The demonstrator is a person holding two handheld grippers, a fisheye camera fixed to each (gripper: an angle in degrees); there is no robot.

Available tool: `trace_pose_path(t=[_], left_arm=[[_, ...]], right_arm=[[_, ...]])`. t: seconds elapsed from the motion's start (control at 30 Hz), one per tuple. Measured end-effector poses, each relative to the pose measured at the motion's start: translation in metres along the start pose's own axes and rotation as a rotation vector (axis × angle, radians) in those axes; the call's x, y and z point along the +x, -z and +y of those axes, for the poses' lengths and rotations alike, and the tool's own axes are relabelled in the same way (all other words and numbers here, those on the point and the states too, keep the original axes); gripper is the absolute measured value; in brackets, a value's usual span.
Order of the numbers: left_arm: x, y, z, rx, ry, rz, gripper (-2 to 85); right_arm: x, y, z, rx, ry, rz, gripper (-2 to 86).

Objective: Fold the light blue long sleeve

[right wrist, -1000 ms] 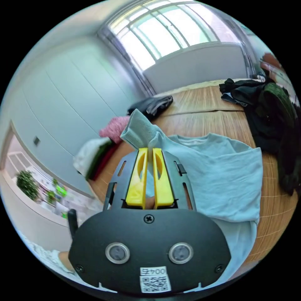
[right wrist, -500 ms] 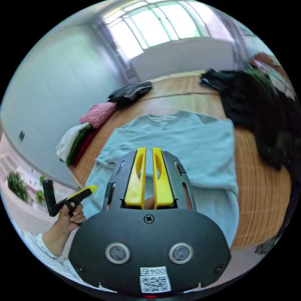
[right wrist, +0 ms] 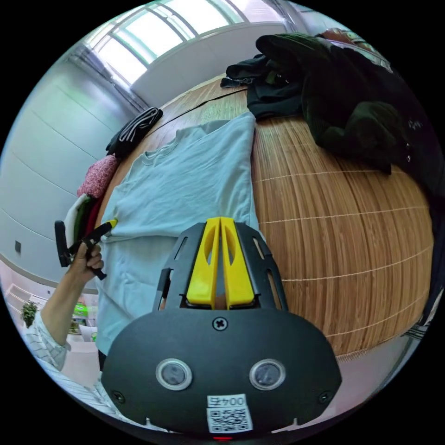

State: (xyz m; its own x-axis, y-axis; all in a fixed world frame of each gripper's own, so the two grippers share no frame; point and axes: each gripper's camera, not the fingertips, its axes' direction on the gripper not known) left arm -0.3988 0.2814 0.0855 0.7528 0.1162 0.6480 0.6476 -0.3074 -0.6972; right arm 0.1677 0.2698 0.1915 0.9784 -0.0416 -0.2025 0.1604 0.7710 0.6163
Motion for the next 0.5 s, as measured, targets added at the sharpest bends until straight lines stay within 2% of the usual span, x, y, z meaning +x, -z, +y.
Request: trace_pose_path(t=[0.13,0.2,0.3,0.43,0.5], left_arm=[[-0.02,0.123,0.007,0.151,0.138,0.204,2.0],[-0.039,0.183,0.031,0.165,0.174,0.253,3.2],[-0.08,0.264,0.1,0.12,0.179,0.305,5.6],[-0.152,0.345,0.236,0.016,0.376,0.344,8.4],[-0.177,0.376,0.292,0.019,0.489,0.386,9.3]], right_arm=[[0.034,0.053,0.003,0.014,-0.067,-0.228,7.6],[0.052,0.086,0.021,0.029,-0.08,-0.319,7.9],[0.095,0.132,0.073,0.012,-0.176,-0.444,7.9],[0.145,0.171,0.168,-0.031,-0.346,-0.512,7.9],[0.157,0.178,0.205,-0.051,-0.418,-0.548,8.2]])
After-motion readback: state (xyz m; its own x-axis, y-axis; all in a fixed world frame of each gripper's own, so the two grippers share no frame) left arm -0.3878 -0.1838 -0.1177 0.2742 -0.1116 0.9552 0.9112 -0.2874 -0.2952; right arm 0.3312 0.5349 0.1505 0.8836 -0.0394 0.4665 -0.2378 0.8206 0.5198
